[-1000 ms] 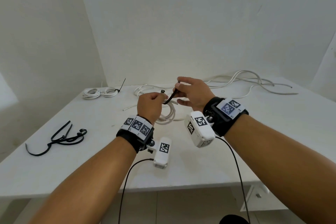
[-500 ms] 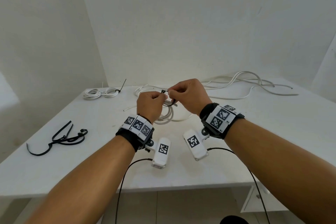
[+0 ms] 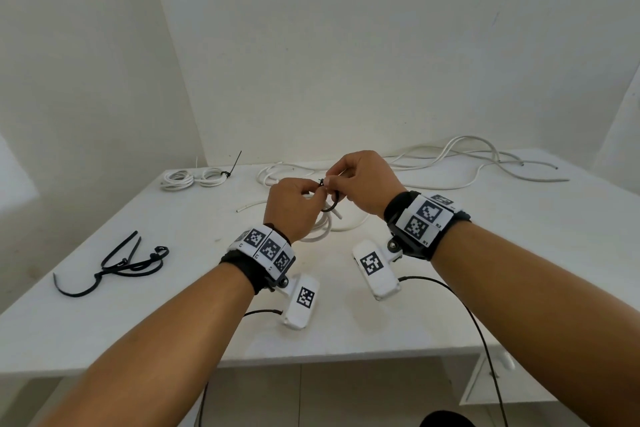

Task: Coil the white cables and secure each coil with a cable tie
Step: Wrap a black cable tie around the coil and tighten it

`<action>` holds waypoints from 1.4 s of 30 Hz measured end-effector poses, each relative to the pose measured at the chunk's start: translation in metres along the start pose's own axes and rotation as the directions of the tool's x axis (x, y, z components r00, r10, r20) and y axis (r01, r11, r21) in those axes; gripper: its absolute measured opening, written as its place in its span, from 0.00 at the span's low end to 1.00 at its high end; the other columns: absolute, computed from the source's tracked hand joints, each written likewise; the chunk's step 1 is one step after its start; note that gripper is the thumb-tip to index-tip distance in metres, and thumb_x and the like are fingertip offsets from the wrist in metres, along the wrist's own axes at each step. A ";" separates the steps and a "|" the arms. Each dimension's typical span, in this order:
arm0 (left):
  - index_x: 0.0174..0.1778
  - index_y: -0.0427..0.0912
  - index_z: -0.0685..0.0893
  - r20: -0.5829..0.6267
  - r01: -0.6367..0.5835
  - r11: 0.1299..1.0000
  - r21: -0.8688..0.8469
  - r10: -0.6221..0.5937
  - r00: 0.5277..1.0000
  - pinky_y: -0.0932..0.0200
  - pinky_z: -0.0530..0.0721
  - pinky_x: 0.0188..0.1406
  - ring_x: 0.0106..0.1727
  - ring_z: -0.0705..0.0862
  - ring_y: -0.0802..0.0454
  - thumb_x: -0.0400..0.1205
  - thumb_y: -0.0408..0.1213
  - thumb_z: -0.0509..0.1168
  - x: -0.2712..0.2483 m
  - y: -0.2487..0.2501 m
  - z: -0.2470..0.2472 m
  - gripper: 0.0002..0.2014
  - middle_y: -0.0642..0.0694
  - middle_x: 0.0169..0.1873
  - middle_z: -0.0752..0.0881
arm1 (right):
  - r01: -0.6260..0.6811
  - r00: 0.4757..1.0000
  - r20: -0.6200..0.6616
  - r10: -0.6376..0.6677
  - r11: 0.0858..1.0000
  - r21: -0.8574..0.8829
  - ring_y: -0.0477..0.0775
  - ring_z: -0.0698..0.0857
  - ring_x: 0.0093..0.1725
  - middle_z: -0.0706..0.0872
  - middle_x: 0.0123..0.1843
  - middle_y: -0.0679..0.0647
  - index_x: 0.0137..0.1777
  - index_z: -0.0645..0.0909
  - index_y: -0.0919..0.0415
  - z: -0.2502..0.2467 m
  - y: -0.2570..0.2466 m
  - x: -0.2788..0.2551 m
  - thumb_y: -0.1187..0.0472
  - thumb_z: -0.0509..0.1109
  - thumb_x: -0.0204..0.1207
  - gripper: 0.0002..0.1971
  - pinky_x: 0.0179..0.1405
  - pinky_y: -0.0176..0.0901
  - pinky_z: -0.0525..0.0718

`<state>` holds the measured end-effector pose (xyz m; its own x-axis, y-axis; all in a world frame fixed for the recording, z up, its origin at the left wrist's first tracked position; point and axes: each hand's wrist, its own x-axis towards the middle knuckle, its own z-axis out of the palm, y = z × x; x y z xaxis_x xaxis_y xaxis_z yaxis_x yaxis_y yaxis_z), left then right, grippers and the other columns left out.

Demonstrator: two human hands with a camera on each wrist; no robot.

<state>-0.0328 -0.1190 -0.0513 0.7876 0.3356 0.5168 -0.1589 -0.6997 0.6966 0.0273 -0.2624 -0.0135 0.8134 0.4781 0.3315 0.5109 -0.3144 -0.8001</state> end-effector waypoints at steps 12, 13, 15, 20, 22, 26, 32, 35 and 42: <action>0.31 0.55 0.87 0.166 -0.105 0.978 -0.182 0.136 0.977 0.72 0.75 0.33 0.28 0.82 0.63 0.83 0.33 0.66 -0.005 0.003 -0.014 0.17 0.57 0.24 0.86 | -0.206 0.955 0.254 0.150 0.956 0.211 0.49 0.84 0.34 0.88 0.35 0.52 0.45 0.90 0.60 -0.011 -0.001 0.000 0.53 0.75 0.79 0.10 0.32 0.39 0.78; 0.32 0.52 0.88 0.164 -0.088 0.973 -0.212 0.124 0.979 0.73 0.75 0.32 0.28 0.82 0.64 0.84 0.32 0.65 -0.006 0.004 -0.015 0.16 0.57 0.24 0.86 | -0.228 0.951 0.266 0.158 0.939 0.258 0.49 0.82 0.34 0.86 0.35 0.51 0.45 0.89 0.60 -0.011 -0.001 -0.001 0.53 0.74 0.80 0.10 0.31 0.39 0.76; 0.35 0.45 0.90 0.171 -0.059 0.963 -0.263 0.107 0.980 0.72 0.76 0.30 0.27 0.81 0.64 0.84 0.32 0.65 -0.006 0.006 -0.015 0.14 0.56 0.25 0.86 | -0.273 0.943 0.281 0.179 0.899 0.343 0.48 0.80 0.34 0.84 0.36 0.51 0.44 0.88 0.60 -0.011 -0.001 0.000 0.55 0.72 0.82 0.10 0.29 0.38 0.76; 0.40 0.38 0.92 0.195 0.034 0.933 -0.359 0.040 0.980 0.60 0.76 0.24 0.20 0.75 0.55 0.85 0.31 0.62 -0.013 0.004 -0.012 0.13 0.55 0.21 0.84 | -0.344 0.939 0.194 0.285 0.818 0.461 0.47 0.84 0.32 0.78 0.34 0.52 0.49 0.80 0.65 -0.013 -0.008 0.003 0.60 0.68 0.85 0.08 0.31 0.43 0.78; 0.37 0.38 0.91 0.193 0.085 0.880 -0.468 0.007 0.981 0.60 0.73 0.24 0.18 0.69 0.50 0.85 0.35 0.61 -0.019 0.000 -0.011 0.16 0.52 0.16 0.75 | -0.363 0.931 0.181 0.316 0.775 0.517 0.47 0.84 0.31 0.77 0.33 0.53 0.48 0.79 0.65 -0.010 -0.010 0.003 0.62 0.67 0.85 0.07 0.31 0.43 0.78; 0.37 0.29 0.89 0.189 0.141 0.785 -0.603 -0.031 0.982 0.61 0.71 0.20 0.18 0.62 0.50 0.81 0.41 0.59 -0.024 -0.003 -0.010 0.20 0.47 0.16 0.64 | -0.387 0.921 0.189 0.340 0.745 0.544 0.47 0.82 0.29 0.75 0.33 0.53 0.43 0.78 0.63 0.000 -0.013 0.003 0.63 0.65 0.86 0.09 0.29 0.41 0.77; 0.40 0.33 0.89 0.223 0.100 0.806 -0.583 0.040 0.974 0.61 0.71 0.22 0.18 0.66 0.51 0.77 0.45 0.65 -0.027 -0.007 -0.021 0.17 0.51 0.16 0.67 | -0.353 0.933 0.140 0.331 0.771 0.530 0.48 0.81 0.31 0.75 0.37 0.54 0.47 0.78 0.64 0.007 -0.015 0.009 0.62 0.65 0.86 0.07 0.29 0.42 0.76; 0.48 0.34 0.89 0.237 0.127 0.827 -0.548 0.008 0.971 0.59 0.72 0.24 0.18 0.70 0.51 0.72 0.50 0.71 -0.027 -0.011 -0.023 0.21 0.53 0.18 0.75 | -0.364 0.930 0.157 0.333 0.767 0.529 0.51 0.83 0.33 0.77 0.38 0.54 0.47 0.81 0.62 0.008 -0.015 0.009 0.57 0.66 0.85 0.09 0.30 0.43 0.78; 0.32 0.48 0.83 0.219 0.226 0.727 -0.649 -0.106 0.970 0.61 0.69 0.21 0.18 0.60 0.50 0.72 0.45 0.75 -0.026 -0.017 -0.027 0.08 0.35 0.30 0.70 | -0.388 0.898 0.354 0.262 0.852 0.353 0.47 0.85 0.31 0.88 0.40 0.52 0.49 0.87 0.62 0.018 -0.025 -0.003 0.52 0.70 0.83 0.12 0.25 0.36 0.81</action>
<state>-0.0670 -0.0990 -0.0632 0.9110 0.2618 0.3185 -0.3239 -0.0236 0.9458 0.0069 -0.2410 -0.0034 0.7655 0.6372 -0.0894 0.0214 -0.1641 -0.9862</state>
